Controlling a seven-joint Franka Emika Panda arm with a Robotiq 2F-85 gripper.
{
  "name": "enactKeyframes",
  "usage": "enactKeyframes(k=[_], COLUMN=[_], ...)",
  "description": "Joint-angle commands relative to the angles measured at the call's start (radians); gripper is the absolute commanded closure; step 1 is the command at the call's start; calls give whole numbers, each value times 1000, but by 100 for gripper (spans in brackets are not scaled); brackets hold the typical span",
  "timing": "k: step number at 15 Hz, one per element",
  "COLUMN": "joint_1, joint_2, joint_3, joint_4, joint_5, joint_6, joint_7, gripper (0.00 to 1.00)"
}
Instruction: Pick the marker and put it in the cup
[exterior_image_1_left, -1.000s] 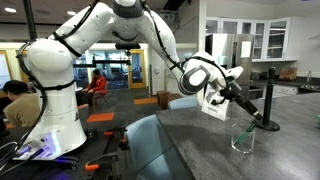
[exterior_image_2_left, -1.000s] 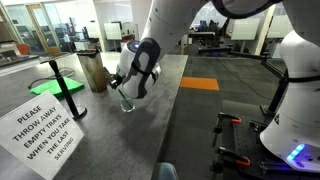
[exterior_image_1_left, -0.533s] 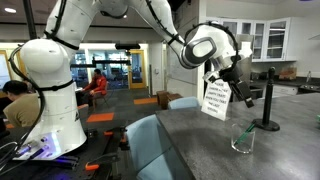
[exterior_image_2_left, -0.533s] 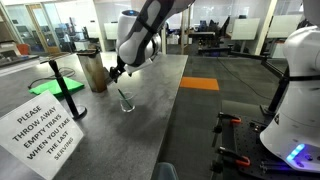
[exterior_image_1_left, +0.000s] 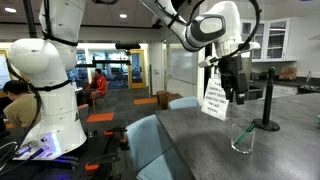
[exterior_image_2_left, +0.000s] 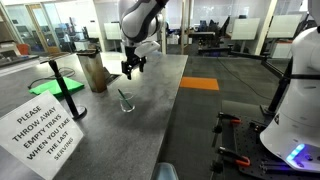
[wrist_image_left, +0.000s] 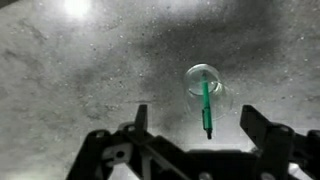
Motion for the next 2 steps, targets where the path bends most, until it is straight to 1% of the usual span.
enactKeyframes(k=[1, 2], joint_1=[-64, -71], joint_2=[3, 9], joint_3=[69, 77], joint_4=[19, 14], joint_5=[-27, -35], joint_6=[-23, 6], joint_7=[-57, -64], gripper=[0, 0])
